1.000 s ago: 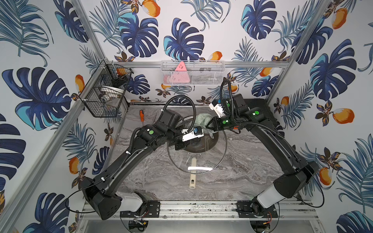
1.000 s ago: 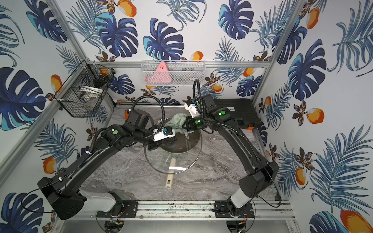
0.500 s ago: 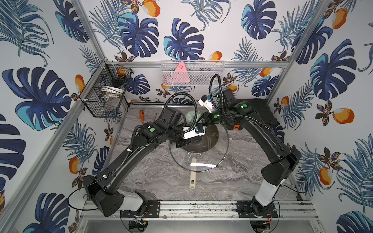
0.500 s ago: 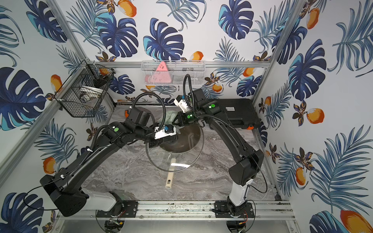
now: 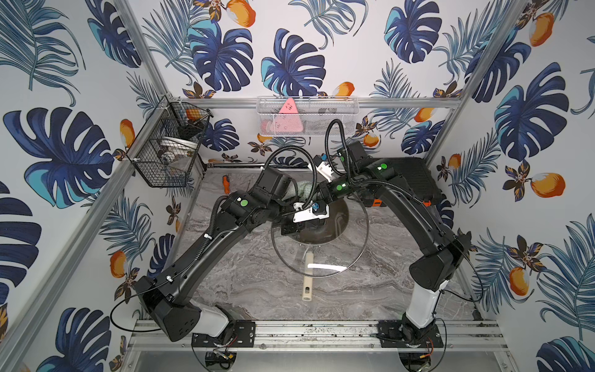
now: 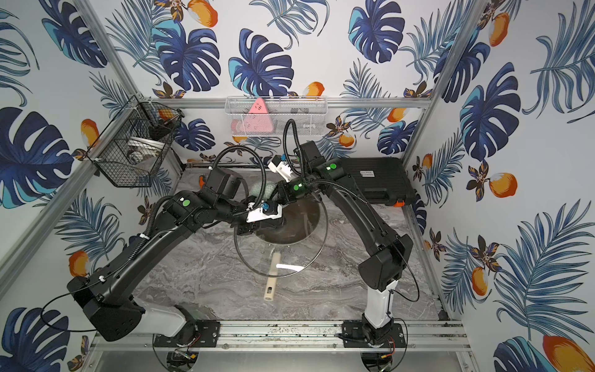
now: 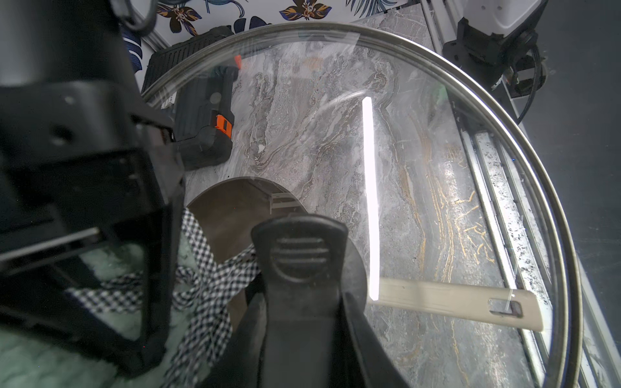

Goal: Wipe the pot lid with a cloth
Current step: Wipe the pot lid.

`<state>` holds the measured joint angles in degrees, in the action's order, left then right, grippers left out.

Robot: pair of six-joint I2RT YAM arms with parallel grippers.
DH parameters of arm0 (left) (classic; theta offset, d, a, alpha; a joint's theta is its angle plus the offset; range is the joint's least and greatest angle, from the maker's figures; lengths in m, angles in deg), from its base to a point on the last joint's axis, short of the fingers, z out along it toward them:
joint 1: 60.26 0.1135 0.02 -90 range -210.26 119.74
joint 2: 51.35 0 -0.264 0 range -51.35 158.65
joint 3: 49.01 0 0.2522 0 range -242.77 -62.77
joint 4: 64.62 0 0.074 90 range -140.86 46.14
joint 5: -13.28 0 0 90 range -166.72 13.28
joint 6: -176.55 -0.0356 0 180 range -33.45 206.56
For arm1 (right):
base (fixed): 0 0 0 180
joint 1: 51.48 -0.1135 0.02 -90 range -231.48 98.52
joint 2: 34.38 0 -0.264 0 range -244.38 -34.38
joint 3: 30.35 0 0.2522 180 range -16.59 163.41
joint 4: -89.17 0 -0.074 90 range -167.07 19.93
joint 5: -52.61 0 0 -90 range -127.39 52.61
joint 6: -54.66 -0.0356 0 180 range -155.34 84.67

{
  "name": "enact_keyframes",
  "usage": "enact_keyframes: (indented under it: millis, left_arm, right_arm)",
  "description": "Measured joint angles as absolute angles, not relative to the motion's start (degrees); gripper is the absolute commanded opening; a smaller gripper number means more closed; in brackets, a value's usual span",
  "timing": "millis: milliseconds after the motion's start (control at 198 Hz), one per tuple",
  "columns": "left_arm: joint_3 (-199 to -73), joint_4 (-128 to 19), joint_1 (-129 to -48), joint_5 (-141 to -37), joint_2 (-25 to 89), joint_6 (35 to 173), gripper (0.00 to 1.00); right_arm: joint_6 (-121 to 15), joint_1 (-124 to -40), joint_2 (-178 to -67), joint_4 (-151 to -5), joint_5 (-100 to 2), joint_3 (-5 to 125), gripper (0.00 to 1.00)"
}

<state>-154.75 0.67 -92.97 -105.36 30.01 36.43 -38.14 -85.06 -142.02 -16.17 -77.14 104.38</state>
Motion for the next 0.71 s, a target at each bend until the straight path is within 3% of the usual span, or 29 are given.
enact_keyframes:
  millis: [509, 706]
  left_arm:
    - [-154.6, 2.7, -93.0, -106.6, 29.4, 35.6, 0.0]
    - [-153.4, 2.4, -93.0, -106.6, 28.4, 35.6, 0.0]
  right_arm:
    - [-36.5, -86.7, -144.1, -14.0, -79.7, 106.3, 0.0]
    - [-37.2, -87.0, -144.3, -13.6, -75.8, 106.9, 0.0]
